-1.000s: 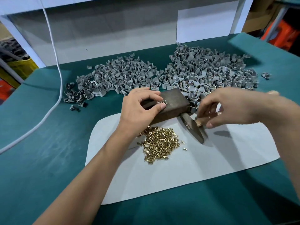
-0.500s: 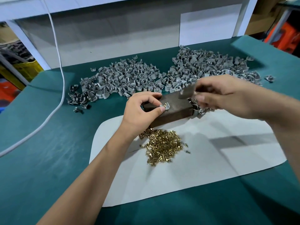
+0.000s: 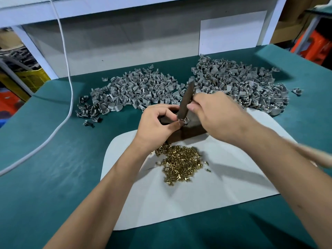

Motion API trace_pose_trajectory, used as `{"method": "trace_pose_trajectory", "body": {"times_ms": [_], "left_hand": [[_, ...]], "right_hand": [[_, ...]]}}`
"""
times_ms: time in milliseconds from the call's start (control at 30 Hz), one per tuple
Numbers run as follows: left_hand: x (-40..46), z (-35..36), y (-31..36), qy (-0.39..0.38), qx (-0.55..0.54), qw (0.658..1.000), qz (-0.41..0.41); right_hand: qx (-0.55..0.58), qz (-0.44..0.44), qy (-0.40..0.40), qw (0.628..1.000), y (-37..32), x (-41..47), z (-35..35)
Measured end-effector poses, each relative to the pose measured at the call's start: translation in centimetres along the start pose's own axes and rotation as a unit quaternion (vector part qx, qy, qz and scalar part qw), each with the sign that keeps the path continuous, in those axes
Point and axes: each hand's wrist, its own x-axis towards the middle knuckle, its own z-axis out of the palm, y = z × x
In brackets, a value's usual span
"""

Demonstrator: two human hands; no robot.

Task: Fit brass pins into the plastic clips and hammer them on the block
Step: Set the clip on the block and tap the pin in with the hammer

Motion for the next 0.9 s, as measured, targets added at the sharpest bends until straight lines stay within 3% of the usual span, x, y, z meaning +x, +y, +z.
{"method": "trace_pose_trajectory", "body": {"times_ms": [167, 267, 333, 467, 567, 633, 767, 900], "left_hand": [[0.1, 0.0, 0.0, 0.006, 0.001, 1.000, -0.023], [0.0, -0.1, 0.1, -0.002, -0.010, 1.000, -0.016], [0.0, -0.1, 0.2, -0.002, -0.004, 1.000, -0.020], [0.1, -0.2, 0.2, 0.001, 0.005, 1.000, -0.027], [-0.1, -0.1, 0.4, 0.001, -0.006, 0.999, -0.037], [-0.1, -0.1, 0.4, 0.001, 0.006, 0.999, -0.041], [0.1, -0.2, 0.4, -0.004, 0.013, 0.999, -0.043], [-0.1, -0.1, 0.6, -0.003, -0.002, 0.999, -0.044]], "right_hand": [[0.005, -0.018, 0.114, 0.993, -0.4, -0.1, -1.2], [-0.060, -0.012, 0.020, 0.998, -0.9, -0.5, -0.1], [-0.075, -0.003, 0.014, 0.997, -0.6, -0.3, -0.7], [-0.017, -0.006, 0.124, 0.992, -0.2, -0.5, -0.9], [-0.046, 0.006, 0.029, 0.999, -0.4, -0.8, -0.1], [-0.077, 0.004, 0.018, 0.997, -0.2, -0.4, -1.1], [-0.032, -0.004, 0.146, 0.989, -0.2, -0.5, -1.3], [-0.075, 0.029, 0.016, 0.997, -0.7, -0.7, 0.0]]}}
